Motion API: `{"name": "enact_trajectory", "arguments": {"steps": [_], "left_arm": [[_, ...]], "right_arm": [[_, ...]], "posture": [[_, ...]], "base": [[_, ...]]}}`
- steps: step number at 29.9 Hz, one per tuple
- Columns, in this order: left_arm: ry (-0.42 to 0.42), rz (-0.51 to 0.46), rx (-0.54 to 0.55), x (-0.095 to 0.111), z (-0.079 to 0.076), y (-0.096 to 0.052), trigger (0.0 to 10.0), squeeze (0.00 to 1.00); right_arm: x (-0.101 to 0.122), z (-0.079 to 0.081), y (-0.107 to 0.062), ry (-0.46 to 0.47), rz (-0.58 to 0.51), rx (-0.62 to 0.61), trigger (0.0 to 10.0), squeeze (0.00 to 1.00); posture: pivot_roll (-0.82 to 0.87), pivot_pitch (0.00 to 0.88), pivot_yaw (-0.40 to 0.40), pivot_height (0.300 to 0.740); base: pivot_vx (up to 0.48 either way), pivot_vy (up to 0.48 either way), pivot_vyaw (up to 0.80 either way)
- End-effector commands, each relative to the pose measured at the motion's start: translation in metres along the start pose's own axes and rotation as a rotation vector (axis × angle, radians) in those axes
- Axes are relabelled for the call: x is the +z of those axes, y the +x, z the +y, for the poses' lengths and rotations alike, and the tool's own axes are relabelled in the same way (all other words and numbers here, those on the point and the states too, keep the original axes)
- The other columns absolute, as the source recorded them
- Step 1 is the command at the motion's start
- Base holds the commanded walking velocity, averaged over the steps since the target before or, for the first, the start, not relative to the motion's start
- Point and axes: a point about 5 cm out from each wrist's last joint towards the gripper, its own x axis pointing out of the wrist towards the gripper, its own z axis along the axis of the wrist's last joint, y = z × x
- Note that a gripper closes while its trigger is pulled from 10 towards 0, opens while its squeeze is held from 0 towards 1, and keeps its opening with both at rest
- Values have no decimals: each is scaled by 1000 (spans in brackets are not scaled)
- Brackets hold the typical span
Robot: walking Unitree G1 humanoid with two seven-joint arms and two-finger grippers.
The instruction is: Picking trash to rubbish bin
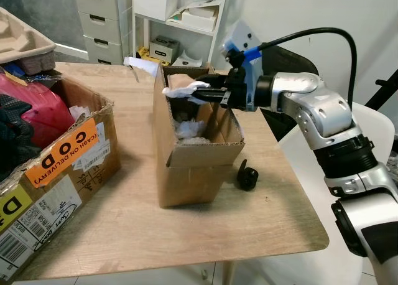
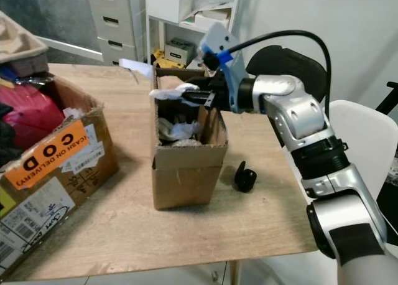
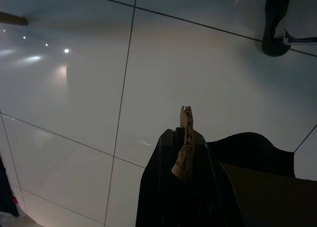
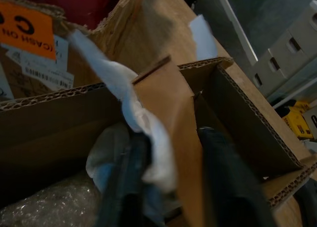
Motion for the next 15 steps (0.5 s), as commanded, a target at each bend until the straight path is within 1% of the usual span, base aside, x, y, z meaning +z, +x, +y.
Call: {"name": "enact_trajectory", "arguments": {"steps": [1, 3, 5, 10, 15], "left_arm": [[-5, 23, -21, -9, -9, -1, 10000, 0], [-7, 27, -19, -10, -8, -1, 10000, 0], [-8, 27, -18, -10, -8, -1, 10000, 0], [-13, 31, -11, -12, -5, -1, 10000, 0], [-19, 33, -7, -12, -4, -1, 10000, 0]], "right_arm": [[-19, 5, 4, 40, 77, 44, 10000, 1000], [-13, 1, 2, 45, 42, 41, 10000, 1000], [-12, 0, 1, 45, 36, 42, 10000, 1000], [-8, -9, -12, 18, 31, 24, 10000, 1000], [-6, -14, -18, 10, 30, 8, 10000, 1000]], "posture": [[30, 107, -112, 740], [32, 109, -110, 740], [32, 109, -108, 740], [33, 110, -102, 740], [33, 110, -99, 740]], "base": [[0, 0, 0], [0, 0, 0], [0, 0, 0], [0, 0, 0], [0, 0, 0]]}}
